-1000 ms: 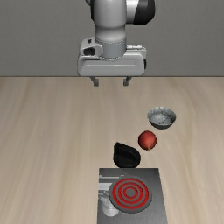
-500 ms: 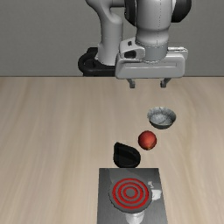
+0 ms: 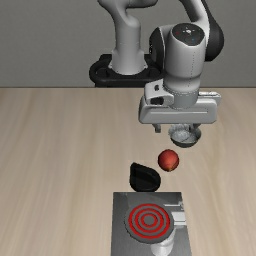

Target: Pick up the onion and place it on the akita black bowl with the stove turned on

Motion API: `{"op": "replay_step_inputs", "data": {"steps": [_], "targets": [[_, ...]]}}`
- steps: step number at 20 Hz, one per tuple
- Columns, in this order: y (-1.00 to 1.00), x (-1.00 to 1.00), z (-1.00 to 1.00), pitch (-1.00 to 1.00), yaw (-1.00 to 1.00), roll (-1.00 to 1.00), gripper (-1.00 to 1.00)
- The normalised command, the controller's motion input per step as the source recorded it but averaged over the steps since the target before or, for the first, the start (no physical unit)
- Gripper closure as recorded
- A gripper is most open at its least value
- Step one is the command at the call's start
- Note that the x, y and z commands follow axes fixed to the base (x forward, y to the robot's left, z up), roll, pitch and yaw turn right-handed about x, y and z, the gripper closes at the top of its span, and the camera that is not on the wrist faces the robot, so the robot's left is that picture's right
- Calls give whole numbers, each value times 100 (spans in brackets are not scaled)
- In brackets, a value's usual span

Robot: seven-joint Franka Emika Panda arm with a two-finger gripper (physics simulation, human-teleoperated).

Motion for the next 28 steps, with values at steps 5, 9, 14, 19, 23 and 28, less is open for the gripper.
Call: {"op": "replay_step_inputs", "data": {"steps": [5, 9, 14, 19, 23, 28], "targets": [[0, 0, -100, 0, 0, 0, -100], [0, 0, -100, 0, 0, 0, -100], [0, -60, -40, 0, 0, 0, -100], [0, 0, -20, 0, 0, 0, 100], [0, 0, 0, 0, 0, 0, 100], [0, 0, 0, 0, 0, 0, 100]]}}
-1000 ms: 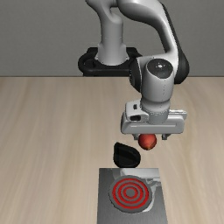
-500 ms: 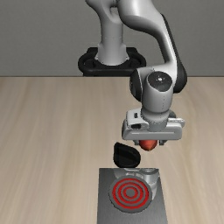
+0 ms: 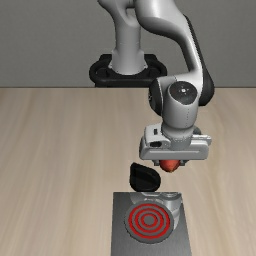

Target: Pick up the onion and place it on the akita black bowl with the stove turned on

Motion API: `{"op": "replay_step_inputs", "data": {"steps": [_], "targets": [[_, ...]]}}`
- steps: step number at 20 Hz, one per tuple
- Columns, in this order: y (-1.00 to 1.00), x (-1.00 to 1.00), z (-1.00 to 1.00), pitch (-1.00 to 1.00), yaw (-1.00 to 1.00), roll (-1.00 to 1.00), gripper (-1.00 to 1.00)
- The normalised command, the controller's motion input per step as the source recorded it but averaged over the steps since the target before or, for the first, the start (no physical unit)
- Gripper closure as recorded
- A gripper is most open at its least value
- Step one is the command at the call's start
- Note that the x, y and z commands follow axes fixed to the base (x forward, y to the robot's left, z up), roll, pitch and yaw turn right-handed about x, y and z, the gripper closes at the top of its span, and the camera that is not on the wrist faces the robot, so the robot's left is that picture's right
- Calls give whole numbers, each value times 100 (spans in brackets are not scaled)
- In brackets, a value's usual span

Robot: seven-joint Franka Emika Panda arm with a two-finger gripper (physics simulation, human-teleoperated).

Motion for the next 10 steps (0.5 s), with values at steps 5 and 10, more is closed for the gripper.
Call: {"op": "replay_step_inputs", "data": {"steps": [5, 10], "targets": [[0, 0, 100, 0, 0, 0, 100], [0, -60, 40, 0, 0, 0, 100]]}}
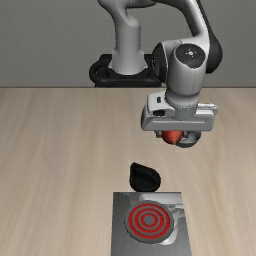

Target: Pick up the onion and place it on the akita black bowl with the stove turned on

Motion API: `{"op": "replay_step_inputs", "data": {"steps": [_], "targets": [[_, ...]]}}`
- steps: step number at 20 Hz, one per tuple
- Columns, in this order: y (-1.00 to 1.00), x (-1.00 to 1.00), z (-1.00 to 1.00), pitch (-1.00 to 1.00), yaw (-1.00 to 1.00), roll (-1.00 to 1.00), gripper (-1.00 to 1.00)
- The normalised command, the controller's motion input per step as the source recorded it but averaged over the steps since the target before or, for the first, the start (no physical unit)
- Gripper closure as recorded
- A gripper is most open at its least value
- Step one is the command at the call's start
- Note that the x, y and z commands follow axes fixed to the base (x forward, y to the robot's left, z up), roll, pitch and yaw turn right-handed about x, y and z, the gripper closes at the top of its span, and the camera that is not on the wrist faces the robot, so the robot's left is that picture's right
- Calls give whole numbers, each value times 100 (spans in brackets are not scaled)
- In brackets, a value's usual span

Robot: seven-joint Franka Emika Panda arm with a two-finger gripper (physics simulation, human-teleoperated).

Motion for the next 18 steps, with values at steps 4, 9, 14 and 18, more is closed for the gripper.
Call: {"op": "replay_step_inputs", "data": {"steps": [4, 9, 14, 18], "targets": [[25, -75, 0, 0, 0, 0, 100], [100, 0, 0, 0, 0, 0, 100], [0, 0, 0, 0, 0, 0, -100], [0, 0, 0, 0, 0, 0, -100]]}}
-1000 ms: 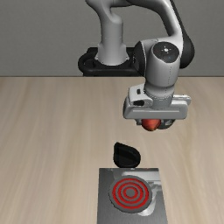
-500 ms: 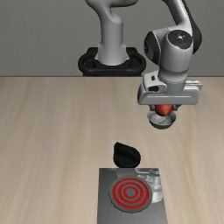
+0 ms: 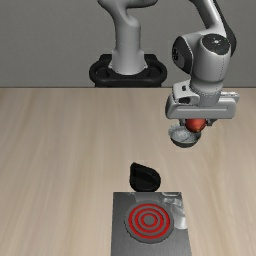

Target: Pick up the onion and place it on the akita black bowl with the stove turned on

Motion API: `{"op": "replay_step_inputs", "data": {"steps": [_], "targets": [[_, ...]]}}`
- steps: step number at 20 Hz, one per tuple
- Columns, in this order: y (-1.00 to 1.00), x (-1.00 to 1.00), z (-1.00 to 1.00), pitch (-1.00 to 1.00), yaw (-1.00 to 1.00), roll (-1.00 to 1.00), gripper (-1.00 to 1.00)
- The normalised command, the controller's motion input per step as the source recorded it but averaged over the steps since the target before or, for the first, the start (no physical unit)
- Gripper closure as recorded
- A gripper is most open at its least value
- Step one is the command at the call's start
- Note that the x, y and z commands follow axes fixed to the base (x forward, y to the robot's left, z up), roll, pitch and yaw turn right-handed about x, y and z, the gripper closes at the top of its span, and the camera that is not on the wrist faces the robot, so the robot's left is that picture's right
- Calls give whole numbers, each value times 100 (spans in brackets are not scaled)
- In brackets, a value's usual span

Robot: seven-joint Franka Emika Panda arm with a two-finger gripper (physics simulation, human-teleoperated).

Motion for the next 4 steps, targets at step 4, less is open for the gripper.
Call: {"op": "replay_step_inputs", "data": {"steps": [4], "targets": [[0, 0, 0, 0, 0, 0, -100]]}}
